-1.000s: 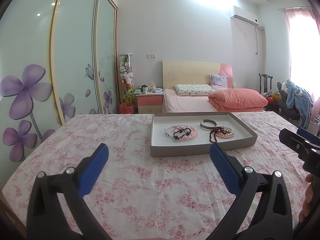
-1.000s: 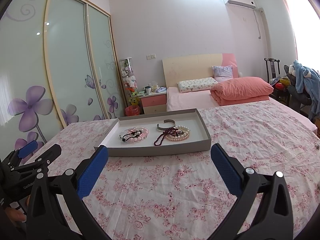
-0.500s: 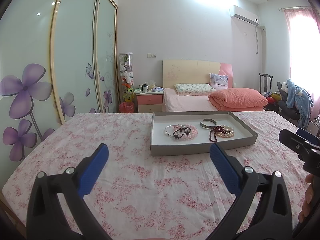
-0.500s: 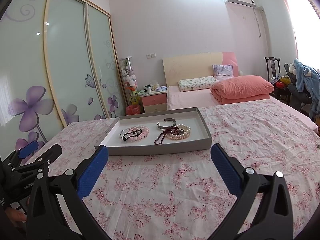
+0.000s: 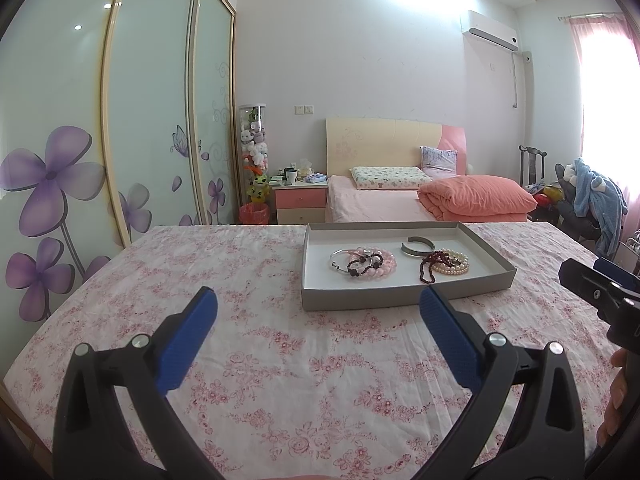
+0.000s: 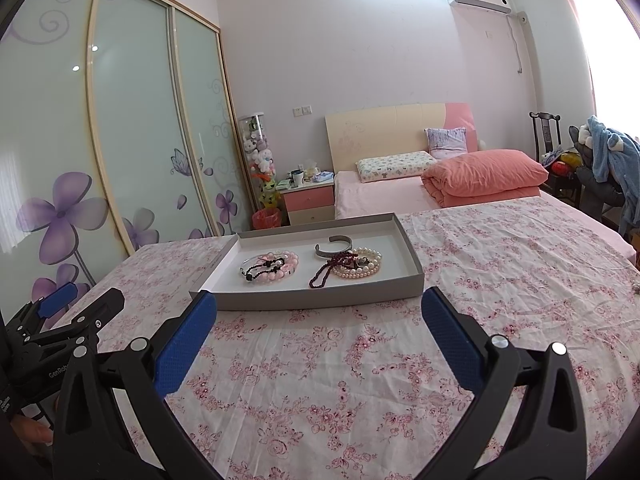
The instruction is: Organize jewelry
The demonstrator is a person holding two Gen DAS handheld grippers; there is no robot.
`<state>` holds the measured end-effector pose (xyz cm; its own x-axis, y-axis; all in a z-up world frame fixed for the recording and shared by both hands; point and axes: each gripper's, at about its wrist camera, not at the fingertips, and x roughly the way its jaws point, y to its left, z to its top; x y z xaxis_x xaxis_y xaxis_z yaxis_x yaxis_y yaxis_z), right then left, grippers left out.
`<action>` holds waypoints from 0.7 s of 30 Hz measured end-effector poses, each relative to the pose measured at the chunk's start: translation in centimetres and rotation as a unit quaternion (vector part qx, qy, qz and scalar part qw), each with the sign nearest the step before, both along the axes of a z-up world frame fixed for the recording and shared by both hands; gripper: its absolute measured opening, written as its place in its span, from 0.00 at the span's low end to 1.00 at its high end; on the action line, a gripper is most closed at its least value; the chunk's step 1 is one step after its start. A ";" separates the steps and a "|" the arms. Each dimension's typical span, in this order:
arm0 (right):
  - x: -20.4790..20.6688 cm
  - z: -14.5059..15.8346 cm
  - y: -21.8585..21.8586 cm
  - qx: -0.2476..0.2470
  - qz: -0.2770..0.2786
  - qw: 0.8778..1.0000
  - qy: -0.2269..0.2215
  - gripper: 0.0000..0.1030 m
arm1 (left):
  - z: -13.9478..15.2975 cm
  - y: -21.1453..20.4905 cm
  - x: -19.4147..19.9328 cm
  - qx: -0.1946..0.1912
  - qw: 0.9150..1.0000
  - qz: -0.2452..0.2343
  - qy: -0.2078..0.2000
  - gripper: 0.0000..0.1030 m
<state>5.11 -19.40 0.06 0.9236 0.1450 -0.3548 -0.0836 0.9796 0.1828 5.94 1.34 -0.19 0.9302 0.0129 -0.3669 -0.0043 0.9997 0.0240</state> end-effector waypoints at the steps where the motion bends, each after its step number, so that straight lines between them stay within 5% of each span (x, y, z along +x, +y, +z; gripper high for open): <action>1: 0.0 0.1 -0.1 0.001 0.000 1.000 0.000 0.98 | 0.0 0.0 0.0 0.000 1.000 0.000 0.000 0.96; 21: 0.0 0.1 0.1 0.004 -0.001 1.000 0.003 0.98 | -0.2 -0.1 -0.1 0.001 1.000 -0.001 0.002 0.96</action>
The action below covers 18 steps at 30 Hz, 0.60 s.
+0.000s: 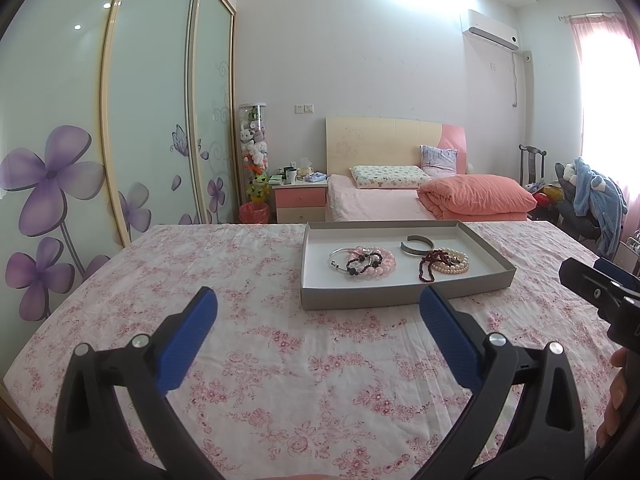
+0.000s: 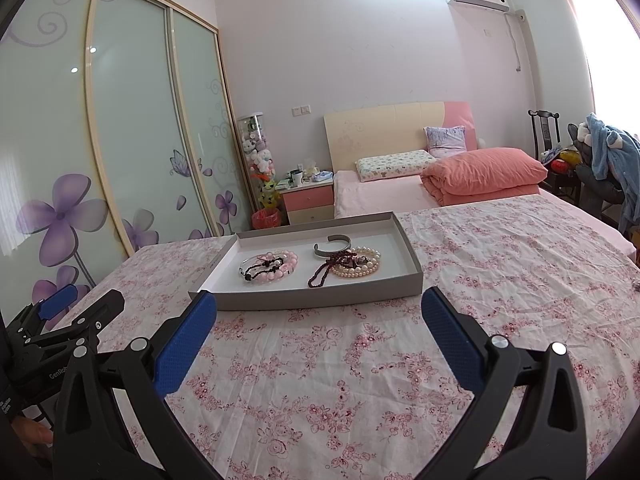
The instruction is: Organize jewelry
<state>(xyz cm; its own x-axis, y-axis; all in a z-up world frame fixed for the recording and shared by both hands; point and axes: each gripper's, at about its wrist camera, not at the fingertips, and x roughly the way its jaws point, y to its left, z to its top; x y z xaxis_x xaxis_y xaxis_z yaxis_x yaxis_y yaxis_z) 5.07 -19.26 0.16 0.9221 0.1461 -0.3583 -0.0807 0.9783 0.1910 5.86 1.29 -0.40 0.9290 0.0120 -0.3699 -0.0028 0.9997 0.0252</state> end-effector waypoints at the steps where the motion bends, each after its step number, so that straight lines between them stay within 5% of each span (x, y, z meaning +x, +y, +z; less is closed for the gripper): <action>1: 0.0 0.0 0.0 0.000 0.000 1.000 0.000 0.98 | 0.0 0.0 0.0 0.000 1.000 0.000 0.000 0.96; 18: 0.0 0.0 0.3 0.002 0.000 1.000 0.003 0.98 | -0.3 0.3 -0.3 -0.004 1.000 0.002 0.003 0.96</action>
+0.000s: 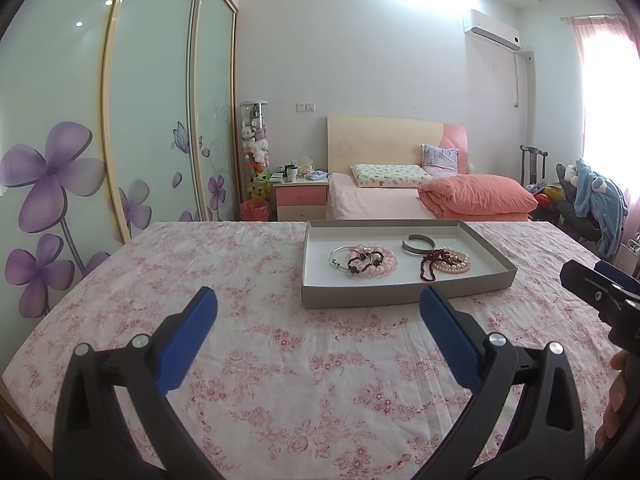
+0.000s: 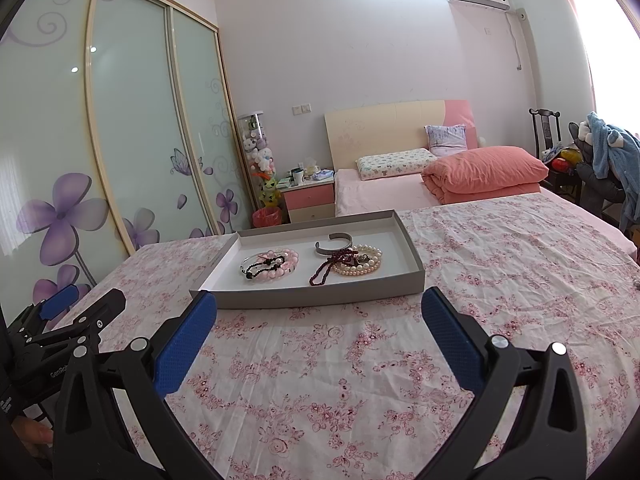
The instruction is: Organize jewelry
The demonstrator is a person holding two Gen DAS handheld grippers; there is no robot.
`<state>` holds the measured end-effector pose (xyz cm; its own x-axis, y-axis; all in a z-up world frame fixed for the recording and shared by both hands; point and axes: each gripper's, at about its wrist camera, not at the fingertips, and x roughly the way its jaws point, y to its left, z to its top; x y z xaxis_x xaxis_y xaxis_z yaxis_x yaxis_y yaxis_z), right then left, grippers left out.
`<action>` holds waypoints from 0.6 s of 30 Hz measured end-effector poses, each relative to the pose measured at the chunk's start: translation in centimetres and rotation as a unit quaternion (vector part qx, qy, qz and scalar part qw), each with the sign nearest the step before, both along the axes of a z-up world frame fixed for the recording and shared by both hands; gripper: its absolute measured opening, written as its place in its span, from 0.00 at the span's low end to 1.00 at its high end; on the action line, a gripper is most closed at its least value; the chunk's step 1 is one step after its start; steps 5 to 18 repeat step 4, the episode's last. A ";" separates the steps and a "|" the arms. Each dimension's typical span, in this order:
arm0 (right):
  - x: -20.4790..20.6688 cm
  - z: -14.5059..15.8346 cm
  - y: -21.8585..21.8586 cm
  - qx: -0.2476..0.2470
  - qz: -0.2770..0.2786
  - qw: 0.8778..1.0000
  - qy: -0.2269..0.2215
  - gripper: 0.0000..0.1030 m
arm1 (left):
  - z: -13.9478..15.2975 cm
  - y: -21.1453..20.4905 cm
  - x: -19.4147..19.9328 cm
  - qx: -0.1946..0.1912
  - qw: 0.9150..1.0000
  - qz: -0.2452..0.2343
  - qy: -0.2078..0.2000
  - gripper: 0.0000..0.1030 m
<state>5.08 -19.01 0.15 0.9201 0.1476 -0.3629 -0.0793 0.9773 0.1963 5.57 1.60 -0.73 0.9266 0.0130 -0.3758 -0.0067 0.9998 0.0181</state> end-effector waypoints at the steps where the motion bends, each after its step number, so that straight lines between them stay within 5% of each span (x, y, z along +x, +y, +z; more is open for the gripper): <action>1: 0.1 0.0 -0.2 0.000 0.000 1.000 0.000 0.98 | 0.0 0.0 0.0 0.000 1.000 0.000 0.000 0.96; 18: 0.1 0.0 -0.2 0.000 0.000 1.000 0.000 0.98 | 0.0 -0.1 0.0 0.001 1.000 -0.001 0.001 0.96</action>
